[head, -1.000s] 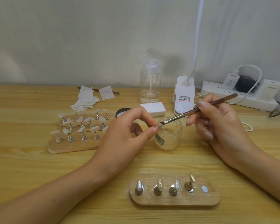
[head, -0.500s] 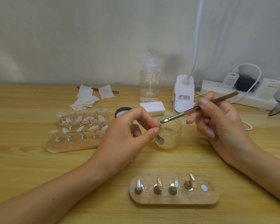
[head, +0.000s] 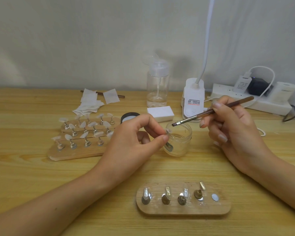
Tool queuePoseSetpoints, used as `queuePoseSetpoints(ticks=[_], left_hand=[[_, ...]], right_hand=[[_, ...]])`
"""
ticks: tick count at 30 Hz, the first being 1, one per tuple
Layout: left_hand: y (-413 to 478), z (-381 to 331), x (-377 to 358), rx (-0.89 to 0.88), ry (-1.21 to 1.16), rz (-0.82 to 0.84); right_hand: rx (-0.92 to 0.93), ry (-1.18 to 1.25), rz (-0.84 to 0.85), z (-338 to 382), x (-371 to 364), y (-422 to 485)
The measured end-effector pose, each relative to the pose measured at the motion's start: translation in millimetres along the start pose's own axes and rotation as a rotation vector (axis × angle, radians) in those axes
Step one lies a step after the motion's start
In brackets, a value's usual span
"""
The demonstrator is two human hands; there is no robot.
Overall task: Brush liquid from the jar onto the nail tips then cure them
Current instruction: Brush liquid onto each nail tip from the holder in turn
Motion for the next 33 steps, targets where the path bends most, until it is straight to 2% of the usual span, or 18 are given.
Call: queuePoseSetpoints(ticks=[3,7,11,16,20,25,30,33], left_hand=[[-0.3,2.0,0.4,0.015,-0.032,-0.001],[-0.3,3.5,0.5,0.027,-0.05,0.002],[0.4,4.9,0.1,0.038,-0.067,0.006],[0.3,6.3,0.6,0.05,-0.081,0.004],[0.5,5.6,0.0,0.051,-0.08,0.007],[0.2,5.4,0.1,0.053,-0.076,0.005],[0.2,6.0,0.0,0.058,-0.082,0.006],[0.3,6.7,0.4,0.064,-0.089,0.003]], right_hand=[[0.006,-0.03,0.052,1.3,-7.4,-1.8],[-0.032,-0.03,-0.033,-2.6,1.6,-0.8],[0.02,-0.055,0.039,3.7,-6.7,-3.5],[-0.011,-0.057,-0.039,0.1,1.1,-2.2],[0.016,-0.039,0.044,3.2,-7.1,-3.1],[-0.019,-0.046,-0.043,-0.9,2.1,-1.9],[0.028,-0.054,0.057,4.0,-8.4,-4.4],[-0.002,-0.05,-0.012,1.9,-3.0,-3.5]])
Point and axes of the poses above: each hand's wrist, its own y-axis towards the middle knuckle, its own x-axis out of the back of the hand, z = x × y, the point moved 8 cm from there along y, towards the middle knuckle, and after that the axes turned 5 degrees about -y, right-handed, at the moved point
